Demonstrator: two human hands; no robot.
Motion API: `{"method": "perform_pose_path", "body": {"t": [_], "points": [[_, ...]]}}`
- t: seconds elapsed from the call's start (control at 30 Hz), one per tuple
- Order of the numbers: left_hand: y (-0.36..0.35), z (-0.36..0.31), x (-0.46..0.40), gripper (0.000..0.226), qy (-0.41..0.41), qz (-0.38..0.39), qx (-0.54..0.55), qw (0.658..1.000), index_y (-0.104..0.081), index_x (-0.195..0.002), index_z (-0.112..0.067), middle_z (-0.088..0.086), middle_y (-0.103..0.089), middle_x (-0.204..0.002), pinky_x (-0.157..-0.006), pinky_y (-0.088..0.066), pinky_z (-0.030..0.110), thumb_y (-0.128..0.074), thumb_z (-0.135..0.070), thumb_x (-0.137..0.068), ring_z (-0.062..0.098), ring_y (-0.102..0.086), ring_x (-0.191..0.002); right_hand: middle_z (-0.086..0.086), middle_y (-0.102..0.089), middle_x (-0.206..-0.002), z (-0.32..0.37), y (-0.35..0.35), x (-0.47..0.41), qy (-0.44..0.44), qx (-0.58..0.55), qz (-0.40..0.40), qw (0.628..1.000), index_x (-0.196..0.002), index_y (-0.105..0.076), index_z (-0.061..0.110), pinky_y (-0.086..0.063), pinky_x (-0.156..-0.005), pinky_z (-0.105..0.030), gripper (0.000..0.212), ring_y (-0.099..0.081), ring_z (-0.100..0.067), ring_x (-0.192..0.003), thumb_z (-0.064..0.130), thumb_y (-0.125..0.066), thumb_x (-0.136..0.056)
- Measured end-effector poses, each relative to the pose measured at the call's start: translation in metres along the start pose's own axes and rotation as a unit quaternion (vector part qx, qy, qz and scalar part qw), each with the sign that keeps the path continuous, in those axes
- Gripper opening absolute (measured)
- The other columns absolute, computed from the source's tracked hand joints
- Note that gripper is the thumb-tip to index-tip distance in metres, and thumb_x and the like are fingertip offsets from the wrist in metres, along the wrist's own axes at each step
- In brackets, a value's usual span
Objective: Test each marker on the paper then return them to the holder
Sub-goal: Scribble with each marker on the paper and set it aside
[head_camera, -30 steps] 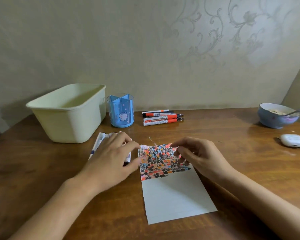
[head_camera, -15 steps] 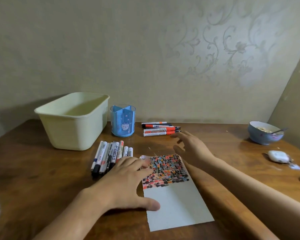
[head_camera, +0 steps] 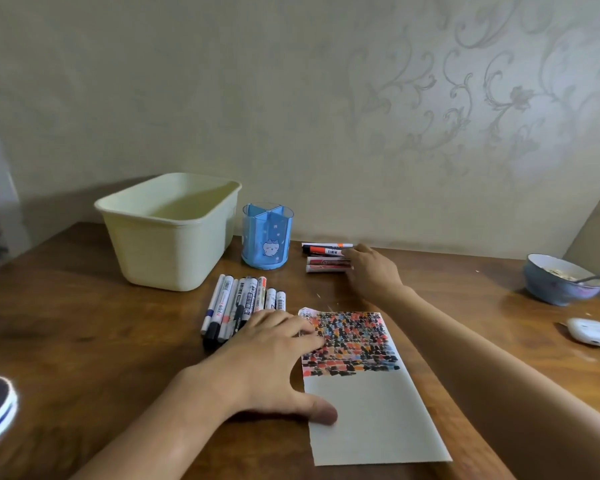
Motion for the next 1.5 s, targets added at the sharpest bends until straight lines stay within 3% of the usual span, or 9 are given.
{"method": "perform_pose_path", "body": {"t": [0.27, 0.43, 0.6, 0.83, 0.97, 1.07, 1.23, 1.33, 1.5], "points": [[0.001, -0.001, 0.002, 0.103, 0.001, 0.003, 0.007, 1.000, -0.019, -0.153, -0.045, -0.022, -0.015, -0.157, -0.120, -0.005, 0.040, -0.046, -0.094, -0.067, 0.009, -0.007, -0.145, 0.001, -0.058, -0.123, -0.005, 0.013, 0.020, 0.027, -0.006, -0.035, 0.999, -0.116, -0.064, 0.022, -0.048, -0.067, -0.033, 0.021, -0.064, -0.028, -0.097, 0.024, -0.057, -0.097], [0.004, -0.003, 0.003, 0.104, 0.008, -0.009, 0.029, 1.000, -0.010, -0.154, -0.045, -0.020, -0.012, -0.160, -0.120, -0.007, 0.038, -0.049, -0.090, -0.069, 0.006, -0.006, -0.146, 0.005, -0.068, -0.098, -0.022, 0.043, 0.067, 0.005, -0.205, -0.011, 0.979, -0.096, -0.066, 0.025, -0.054, -0.062, -0.033, 0.009, -0.064, -0.014, -0.070, 0.022, -0.071, -0.089], [0.010, -0.008, 0.002, 0.082, 0.012, -0.083, 0.066, 0.994, -0.015, -0.150, -0.046, -0.019, -0.024, -0.157, -0.117, -0.018, 0.032, -0.044, -0.079, -0.081, 0.004, -0.017, -0.143, -0.015, -0.072, -0.094, -0.007, 0.070, 0.141, -0.070, -0.533, 0.118, 0.835, -0.099, -0.063, 0.005, -0.062, -0.069, -0.034, 0.020, -0.076, -0.029, -0.078, 0.015, -0.074, -0.086], [0.009, -0.023, -0.001, 0.049, -0.018, -0.158, 0.148, 0.976, -0.050, -0.133, -0.043, -0.020, -0.051, -0.127, -0.098, -0.039, 0.018, -0.055, -0.063, -0.088, -0.007, -0.042, -0.116, -0.018, -0.073, -0.087, 0.022, 0.073, 0.173, -0.055, -0.680, 0.152, 0.716, -0.098, -0.055, 0.007, -0.061, -0.077, -0.040, 0.032, -0.074, -0.031, -0.085, 0.020, -0.077, -0.078], [0.012, -0.032, 0.002, 0.019, -0.041, -0.195, 0.142, 0.970, -0.061, -0.113, -0.037, -0.018, -0.056, -0.102, -0.082, -0.042, 0.017, -0.062, -0.032, -0.095, 0.000, -0.050, -0.100, -0.013, -0.073, -0.089, 0.021, 0.073, 0.179, -0.013, -0.680, 0.164, 0.715, -0.091, -0.063, 0.013, -0.060, -0.078, -0.043, 0.020, -0.074, -0.034, -0.088, 0.021, -0.080, -0.085], [0.013, -0.035, 0.003, 0.017, -0.046, -0.201, 0.156, 0.966, -0.058, -0.108, -0.043, -0.025, -0.051, -0.094, -0.077, -0.038, 0.010, -0.062, -0.043, -0.092, -0.002, -0.049, -0.099, -0.013, -0.075, -0.091, 0.019, 0.071, 0.182, 0.002, -0.671, 0.171, 0.721, -0.091, -0.067, 0.014, -0.060, -0.077, -0.040, 0.018, -0.075, -0.032, -0.088, 0.029, -0.074, -0.083], [0.009, -0.036, 0.001, 0.018, -0.076, -0.199, 0.122, 0.969, -0.057, -0.095, -0.038, -0.021, -0.052, -0.087, -0.073, -0.037, 0.016, -0.051, -0.054, -0.090, 0.005, -0.051, -0.091, -0.017, -0.076, -0.090, 0.023, 0.065, 0.185, 0.011, -0.677, 0.157, 0.719, -0.088, -0.068, 0.010, -0.060, -0.074, -0.033, 0.015, -0.075, -0.031, -0.086, 0.025, -0.067, -0.089], [0.014, -0.035, 0.003, 0.021, -0.093, -0.180, 0.123, 0.972, -0.053, -0.091, -0.040, -0.018, -0.051, -0.082, -0.071, -0.035, 0.015, -0.039, -0.055, -0.093, 0.005, -0.048, -0.088, -0.017, -0.076, -0.094, 0.021, 0.070, 0.184, 0.033, -0.671, 0.164, 0.722, -0.092, -0.065, 0.002, -0.061, -0.080, -0.038, 0.023, -0.075, -0.033, -0.091, 0.025, -0.063, -0.093], [0.014, -0.033, -0.001, 0.028, -0.109, -0.113, 0.185, 0.970, -0.052, -0.083, -0.032, -0.009, -0.053, -0.077, -0.064, -0.033, 0.018, -0.039, -0.051, -0.098, 0.011, -0.048, -0.079, -0.021, -0.075, -0.096, 0.022, 0.081, 0.182, 0.081, -0.668, 0.204, 0.711, -0.086, -0.064, 0.010, -0.060, -0.083, -0.044, 0.017, -0.074, -0.038, -0.093, 0.023, -0.060, -0.097]]}}
Point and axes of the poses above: each hand's wrist, its own x-axis away from the middle knuckle, its own y-axis out of the back of the hand, z = x × y, the point moved 4 cm from there along -x, towards the middle knuckle
